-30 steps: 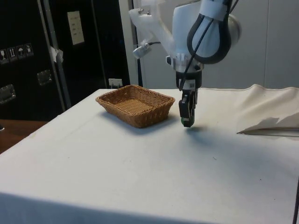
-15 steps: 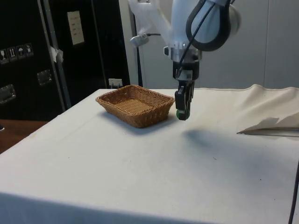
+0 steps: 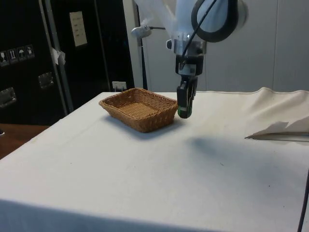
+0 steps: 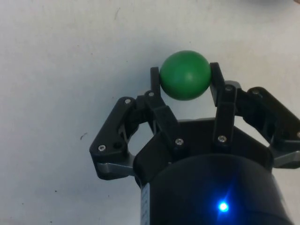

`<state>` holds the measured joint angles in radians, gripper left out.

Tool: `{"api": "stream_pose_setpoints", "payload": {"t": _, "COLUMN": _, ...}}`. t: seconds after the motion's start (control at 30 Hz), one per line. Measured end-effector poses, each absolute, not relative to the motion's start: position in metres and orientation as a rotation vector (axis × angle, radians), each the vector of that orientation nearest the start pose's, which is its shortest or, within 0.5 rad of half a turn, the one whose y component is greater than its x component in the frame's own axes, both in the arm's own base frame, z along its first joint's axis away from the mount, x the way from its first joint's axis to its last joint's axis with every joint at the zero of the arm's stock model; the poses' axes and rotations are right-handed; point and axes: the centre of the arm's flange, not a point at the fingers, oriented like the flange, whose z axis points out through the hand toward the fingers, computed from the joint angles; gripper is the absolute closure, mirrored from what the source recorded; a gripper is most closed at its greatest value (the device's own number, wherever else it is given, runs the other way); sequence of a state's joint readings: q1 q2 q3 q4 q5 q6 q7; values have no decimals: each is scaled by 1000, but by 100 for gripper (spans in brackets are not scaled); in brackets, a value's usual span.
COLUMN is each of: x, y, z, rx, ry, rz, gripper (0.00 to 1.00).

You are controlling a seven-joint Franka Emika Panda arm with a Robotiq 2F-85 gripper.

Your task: Pick up the ball and place it into the basket.

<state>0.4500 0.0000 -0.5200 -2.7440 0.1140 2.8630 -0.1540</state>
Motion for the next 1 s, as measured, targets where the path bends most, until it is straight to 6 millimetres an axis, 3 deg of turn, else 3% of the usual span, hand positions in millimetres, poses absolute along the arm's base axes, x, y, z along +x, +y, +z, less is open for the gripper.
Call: {"api": "stream_pose_setpoints", "payload": {"t": 1.0, "x": 425, "y": -24, "z": 292, "rx": -3041, "ry": -15, "rz": -256, "gripper": 97}}
